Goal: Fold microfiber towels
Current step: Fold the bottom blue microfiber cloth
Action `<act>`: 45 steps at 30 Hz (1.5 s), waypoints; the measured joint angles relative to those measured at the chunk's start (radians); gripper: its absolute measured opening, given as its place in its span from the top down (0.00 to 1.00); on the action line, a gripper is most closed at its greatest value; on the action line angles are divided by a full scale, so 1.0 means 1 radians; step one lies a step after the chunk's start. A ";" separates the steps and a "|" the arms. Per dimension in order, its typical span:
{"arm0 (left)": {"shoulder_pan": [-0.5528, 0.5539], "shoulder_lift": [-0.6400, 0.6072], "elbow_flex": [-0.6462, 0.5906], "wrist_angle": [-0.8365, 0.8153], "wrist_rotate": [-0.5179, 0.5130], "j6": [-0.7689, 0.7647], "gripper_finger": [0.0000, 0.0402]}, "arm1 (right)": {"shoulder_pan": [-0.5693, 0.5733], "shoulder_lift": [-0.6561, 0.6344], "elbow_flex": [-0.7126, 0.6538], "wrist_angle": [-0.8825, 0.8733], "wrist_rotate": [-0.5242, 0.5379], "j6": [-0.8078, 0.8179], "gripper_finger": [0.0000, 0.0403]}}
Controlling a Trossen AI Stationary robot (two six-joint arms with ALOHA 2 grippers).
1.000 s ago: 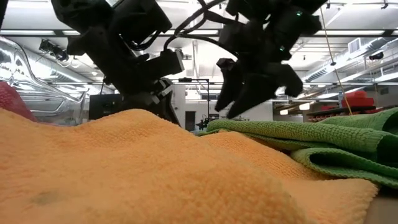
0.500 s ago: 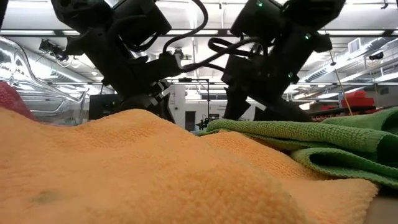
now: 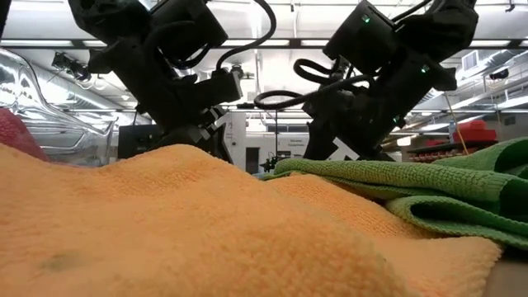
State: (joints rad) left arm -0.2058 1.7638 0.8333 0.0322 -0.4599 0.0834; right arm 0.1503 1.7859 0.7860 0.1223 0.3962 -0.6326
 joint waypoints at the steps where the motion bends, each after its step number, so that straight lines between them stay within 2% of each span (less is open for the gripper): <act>1: 0.000 0.000 0.000 0.001 0.000 0.000 0.75 | -0.002 0.000 0.000 -0.001 0.002 -0.004 0.38; 7: 0.000 0.000 0.000 0.001 0.000 -0.001 0.75 | -0.008 0.001 -0.001 -0.007 -0.003 -0.026 0.46; 19: 0.000 0.000 0.000 0.001 0.000 0.004 0.76 | -0.012 0.004 0.021 -0.038 -0.015 -0.011 0.88; 28: 0.000 0.000 0.000 0.001 0.000 0.006 0.78 | -0.049 0.004 0.145 -0.235 -0.149 0.022 0.91; 36: 0.000 0.000 0.000 0.000 0.000 0.005 0.76 | -0.114 0.004 0.286 -0.503 -0.433 0.119 0.91; 45: 0.000 0.000 0.000 0.000 0.000 -0.009 0.79 | -0.131 0.004 0.356 -0.669 -0.701 0.205 0.91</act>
State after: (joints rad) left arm -0.2058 1.7638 0.8333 0.0323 -0.4595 0.0743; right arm 0.0195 1.7901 1.1418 -0.5467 -0.3044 -0.4280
